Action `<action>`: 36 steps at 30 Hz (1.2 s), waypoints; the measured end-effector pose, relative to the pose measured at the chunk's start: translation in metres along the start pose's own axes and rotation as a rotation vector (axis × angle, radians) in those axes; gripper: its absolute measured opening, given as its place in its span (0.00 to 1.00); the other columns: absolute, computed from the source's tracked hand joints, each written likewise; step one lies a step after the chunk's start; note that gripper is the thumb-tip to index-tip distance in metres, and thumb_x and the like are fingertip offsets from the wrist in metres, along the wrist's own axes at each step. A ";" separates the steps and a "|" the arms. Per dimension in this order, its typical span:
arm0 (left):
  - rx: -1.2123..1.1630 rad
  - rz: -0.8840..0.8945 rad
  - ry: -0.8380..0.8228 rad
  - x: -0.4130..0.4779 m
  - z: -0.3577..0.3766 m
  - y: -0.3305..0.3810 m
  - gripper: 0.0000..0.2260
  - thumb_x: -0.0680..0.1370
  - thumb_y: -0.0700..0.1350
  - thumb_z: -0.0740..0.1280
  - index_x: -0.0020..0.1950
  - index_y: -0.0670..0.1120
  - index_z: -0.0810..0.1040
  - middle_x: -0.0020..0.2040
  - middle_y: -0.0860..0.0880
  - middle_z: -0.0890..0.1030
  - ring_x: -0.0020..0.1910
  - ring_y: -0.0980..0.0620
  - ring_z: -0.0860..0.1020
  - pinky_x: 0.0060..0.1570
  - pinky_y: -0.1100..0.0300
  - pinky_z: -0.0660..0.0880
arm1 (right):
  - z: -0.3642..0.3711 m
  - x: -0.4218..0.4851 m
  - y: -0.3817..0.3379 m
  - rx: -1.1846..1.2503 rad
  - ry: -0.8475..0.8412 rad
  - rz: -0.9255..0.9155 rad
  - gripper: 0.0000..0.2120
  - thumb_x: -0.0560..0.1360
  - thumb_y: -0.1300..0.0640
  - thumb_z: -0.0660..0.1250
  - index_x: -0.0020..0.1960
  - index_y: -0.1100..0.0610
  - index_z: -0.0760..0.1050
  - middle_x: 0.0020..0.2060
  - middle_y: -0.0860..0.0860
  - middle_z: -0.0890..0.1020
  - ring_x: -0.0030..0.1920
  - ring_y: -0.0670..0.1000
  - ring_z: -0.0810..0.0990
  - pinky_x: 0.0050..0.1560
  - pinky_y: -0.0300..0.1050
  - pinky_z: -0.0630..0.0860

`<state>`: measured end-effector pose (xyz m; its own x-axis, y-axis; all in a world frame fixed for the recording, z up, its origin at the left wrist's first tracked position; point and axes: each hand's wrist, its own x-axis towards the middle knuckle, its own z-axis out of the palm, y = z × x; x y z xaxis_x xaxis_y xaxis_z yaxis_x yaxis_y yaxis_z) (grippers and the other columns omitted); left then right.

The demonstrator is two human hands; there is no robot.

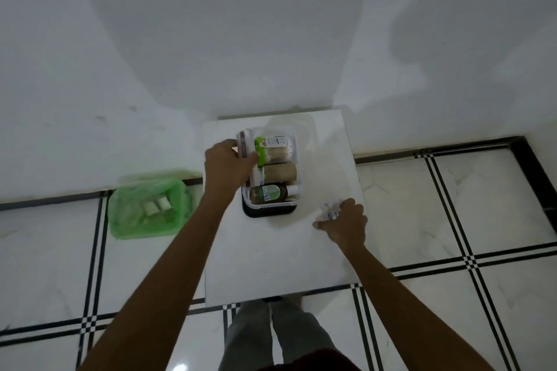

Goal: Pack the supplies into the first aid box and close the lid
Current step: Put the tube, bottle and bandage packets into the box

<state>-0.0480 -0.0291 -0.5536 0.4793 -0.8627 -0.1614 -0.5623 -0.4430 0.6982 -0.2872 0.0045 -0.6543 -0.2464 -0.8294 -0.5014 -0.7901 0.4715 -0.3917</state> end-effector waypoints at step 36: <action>-0.139 -0.252 -0.328 -0.005 -0.004 -0.042 0.12 0.75 0.41 0.67 0.56 0.38 0.78 0.42 0.40 0.81 0.38 0.41 0.81 0.46 0.47 0.81 | -0.051 -0.027 -0.111 -0.072 -0.200 -0.730 0.12 0.76 0.60 0.62 0.54 0.49 0.80 0.48 0.49 0.84 0.47 0.49 0.77 0.48 0.43 0.68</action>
<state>-0.0242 -0.0055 -0.5792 0.3381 -0.7736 -0.5360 -0.3487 -0.6320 0.6921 -0.2211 -0.0411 -0.5583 0.4545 -0.8497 -0.2672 -0.7495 -0.2028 -0.6302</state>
